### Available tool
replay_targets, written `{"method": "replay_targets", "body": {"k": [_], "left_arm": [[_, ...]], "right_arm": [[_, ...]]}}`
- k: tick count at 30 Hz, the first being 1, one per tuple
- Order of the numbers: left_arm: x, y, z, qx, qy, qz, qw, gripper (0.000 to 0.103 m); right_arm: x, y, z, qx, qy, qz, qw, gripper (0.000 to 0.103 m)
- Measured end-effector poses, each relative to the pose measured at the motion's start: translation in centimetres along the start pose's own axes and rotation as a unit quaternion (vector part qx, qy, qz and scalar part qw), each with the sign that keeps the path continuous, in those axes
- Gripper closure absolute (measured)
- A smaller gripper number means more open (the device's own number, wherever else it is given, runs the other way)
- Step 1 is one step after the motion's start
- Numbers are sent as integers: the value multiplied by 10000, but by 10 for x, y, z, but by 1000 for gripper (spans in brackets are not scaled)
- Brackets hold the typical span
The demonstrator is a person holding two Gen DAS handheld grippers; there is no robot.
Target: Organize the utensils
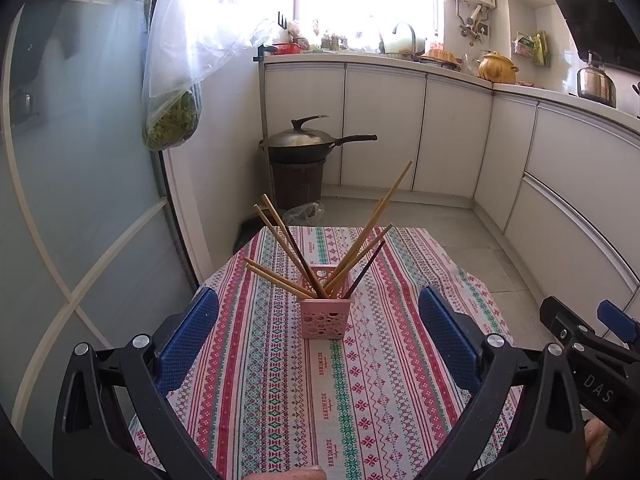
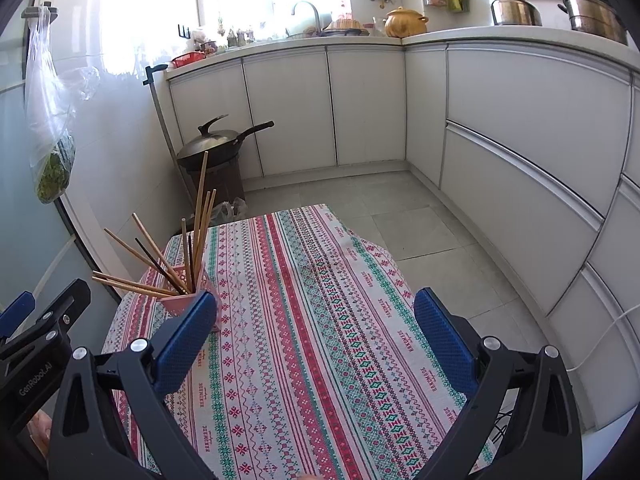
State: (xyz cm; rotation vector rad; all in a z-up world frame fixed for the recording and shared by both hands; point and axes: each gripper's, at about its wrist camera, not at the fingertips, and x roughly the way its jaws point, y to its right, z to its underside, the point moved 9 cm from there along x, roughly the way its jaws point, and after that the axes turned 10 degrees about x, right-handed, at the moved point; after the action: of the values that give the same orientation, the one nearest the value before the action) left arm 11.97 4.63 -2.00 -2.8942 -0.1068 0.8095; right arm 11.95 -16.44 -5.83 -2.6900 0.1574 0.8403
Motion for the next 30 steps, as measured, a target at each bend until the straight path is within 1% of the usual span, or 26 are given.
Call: {"method": "replay_targets", "body": {"k": [30], "left_arm": [[5,-3,3,-24,-89,-55,9999,7]], "right_arm": [[4,0,4,-49,-66,2,10000,7]]}}
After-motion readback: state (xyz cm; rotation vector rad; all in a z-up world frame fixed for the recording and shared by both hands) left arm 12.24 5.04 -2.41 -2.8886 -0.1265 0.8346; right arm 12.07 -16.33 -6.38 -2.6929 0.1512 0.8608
